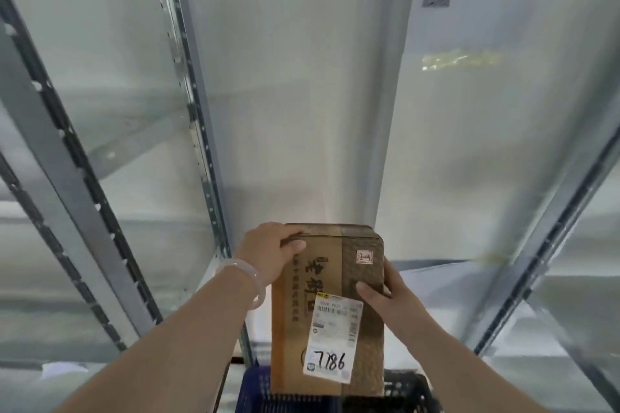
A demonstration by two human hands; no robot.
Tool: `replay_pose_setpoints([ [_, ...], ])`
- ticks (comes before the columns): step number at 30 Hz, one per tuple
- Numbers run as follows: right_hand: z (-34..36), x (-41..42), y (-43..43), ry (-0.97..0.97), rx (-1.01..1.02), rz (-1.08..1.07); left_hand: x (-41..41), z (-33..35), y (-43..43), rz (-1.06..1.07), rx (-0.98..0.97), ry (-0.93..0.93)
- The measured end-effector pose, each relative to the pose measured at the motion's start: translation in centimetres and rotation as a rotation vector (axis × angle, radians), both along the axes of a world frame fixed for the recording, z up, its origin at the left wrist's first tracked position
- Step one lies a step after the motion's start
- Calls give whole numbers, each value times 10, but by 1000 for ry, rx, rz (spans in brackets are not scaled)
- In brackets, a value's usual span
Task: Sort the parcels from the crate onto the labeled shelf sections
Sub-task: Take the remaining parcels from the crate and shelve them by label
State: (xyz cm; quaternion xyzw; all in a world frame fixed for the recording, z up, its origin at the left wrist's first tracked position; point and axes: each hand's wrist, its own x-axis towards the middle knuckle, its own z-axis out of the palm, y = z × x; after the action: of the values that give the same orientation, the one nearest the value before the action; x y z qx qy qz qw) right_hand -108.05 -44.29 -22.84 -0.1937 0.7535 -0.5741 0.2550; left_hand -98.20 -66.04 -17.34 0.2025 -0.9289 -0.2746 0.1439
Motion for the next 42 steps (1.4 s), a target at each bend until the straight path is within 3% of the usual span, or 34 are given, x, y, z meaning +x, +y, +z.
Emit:
replay_pose_setpoints([
  [3,3,2,3,18,-23,-87,-2,10,11,87,99,77],
  [6,12,7,10,8,-48,-193,5,8,20,131,370,159],
  [11,24,30,19,-6,-72,-387,30,-16,42,-47,669,-28],
  [22,7,153,91,-52,-8,-835,52,-24,102,-412,564,-112],
  [31,31,252,238,35,-114,-1216,80,-1,266,-767,500,-158],
  [38,46,316,364,138,-164,-1351,110,20,408,-939,471,-138],
  [42,51,354,450,186,-156,-1393,136,18,504,-983,547,-155],
])
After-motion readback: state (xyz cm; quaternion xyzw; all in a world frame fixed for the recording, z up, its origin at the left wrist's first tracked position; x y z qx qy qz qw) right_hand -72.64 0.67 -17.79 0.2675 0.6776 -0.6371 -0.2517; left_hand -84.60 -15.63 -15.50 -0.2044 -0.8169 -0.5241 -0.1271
